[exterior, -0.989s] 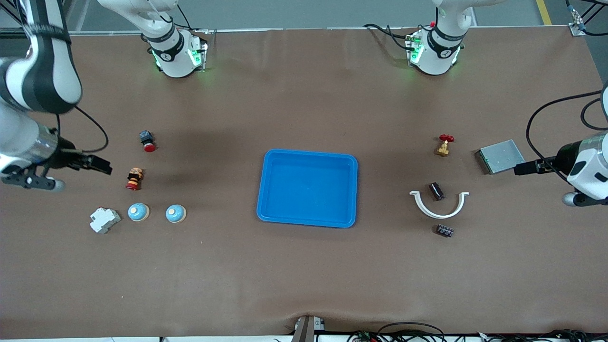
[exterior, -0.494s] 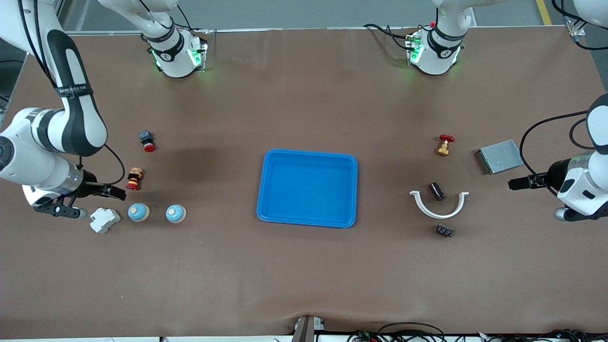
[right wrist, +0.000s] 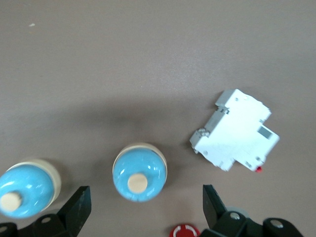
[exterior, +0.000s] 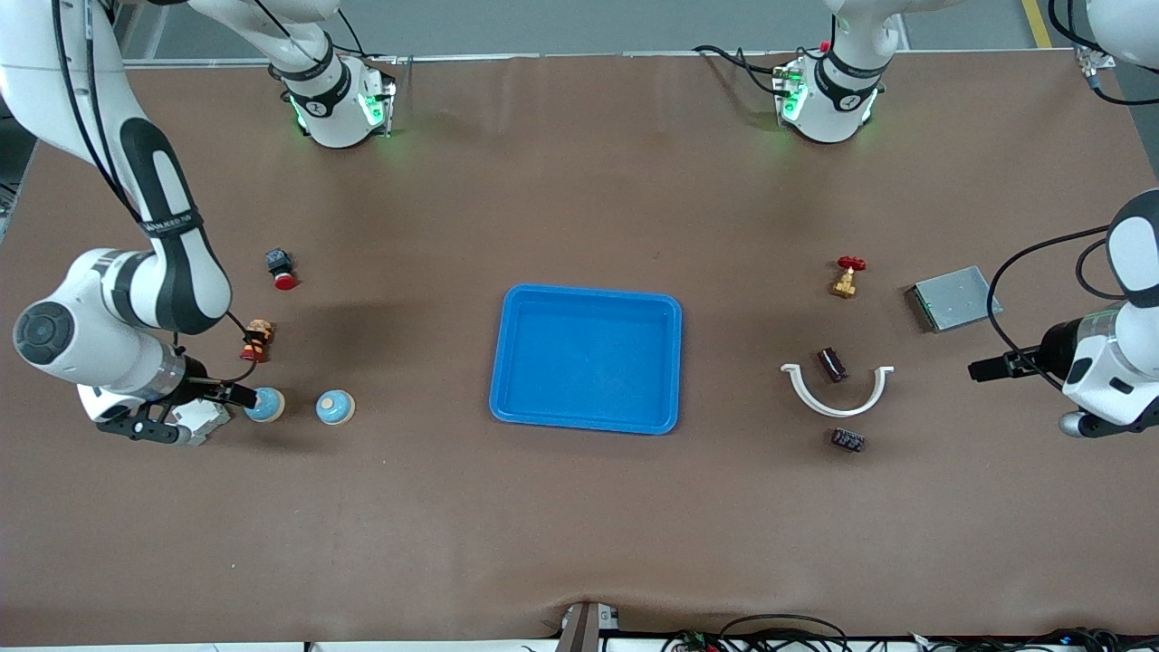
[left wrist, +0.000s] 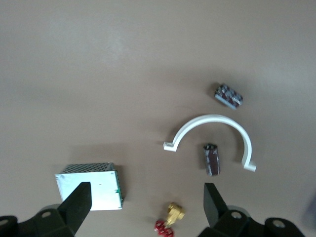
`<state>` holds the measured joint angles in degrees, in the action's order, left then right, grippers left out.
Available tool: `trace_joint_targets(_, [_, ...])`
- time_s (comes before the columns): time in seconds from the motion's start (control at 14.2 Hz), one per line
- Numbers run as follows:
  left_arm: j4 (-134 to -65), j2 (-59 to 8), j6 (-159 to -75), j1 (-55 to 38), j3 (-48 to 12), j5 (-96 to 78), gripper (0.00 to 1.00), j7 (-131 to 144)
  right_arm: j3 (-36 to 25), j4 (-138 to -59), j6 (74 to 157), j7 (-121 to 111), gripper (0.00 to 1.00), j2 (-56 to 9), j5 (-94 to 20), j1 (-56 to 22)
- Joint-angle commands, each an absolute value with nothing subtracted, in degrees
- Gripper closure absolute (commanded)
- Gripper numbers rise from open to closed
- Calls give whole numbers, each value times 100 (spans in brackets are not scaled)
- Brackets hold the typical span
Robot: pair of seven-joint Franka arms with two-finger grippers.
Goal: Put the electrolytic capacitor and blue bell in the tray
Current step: 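Grasp the blue bell with the right gripper while the left gripper lowers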
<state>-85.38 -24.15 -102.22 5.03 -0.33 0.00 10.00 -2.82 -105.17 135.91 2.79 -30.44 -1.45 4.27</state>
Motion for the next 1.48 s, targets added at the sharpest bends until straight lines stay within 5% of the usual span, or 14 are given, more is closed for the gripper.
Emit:
trace_joint_targets(0.0, [-8455, -2496, -10274, 449, -17, -70, 0, 1467, -220, -10345, 13807, 272, 0, -3427, -202, 457])
trace_joint_targets(0.78, [-8262, -2601, -10397, 475, -44, -123, 0, 1486, -193, -10380, 13939, 281, 0, -3656, -369, 387])
trace_joint_targets(1.06, [-8262, -2926, -11098, 396, -61, -132, 0, 3096, -193, -10415, 14194, 272, 0, -3735, -369, 369])
trace_joint_targets(1.41, [-8244, -3453, -11794, 36, -79, -141, 0, 5007, -193, -10485, 14194, 272, 47, -3727, -369, 343])
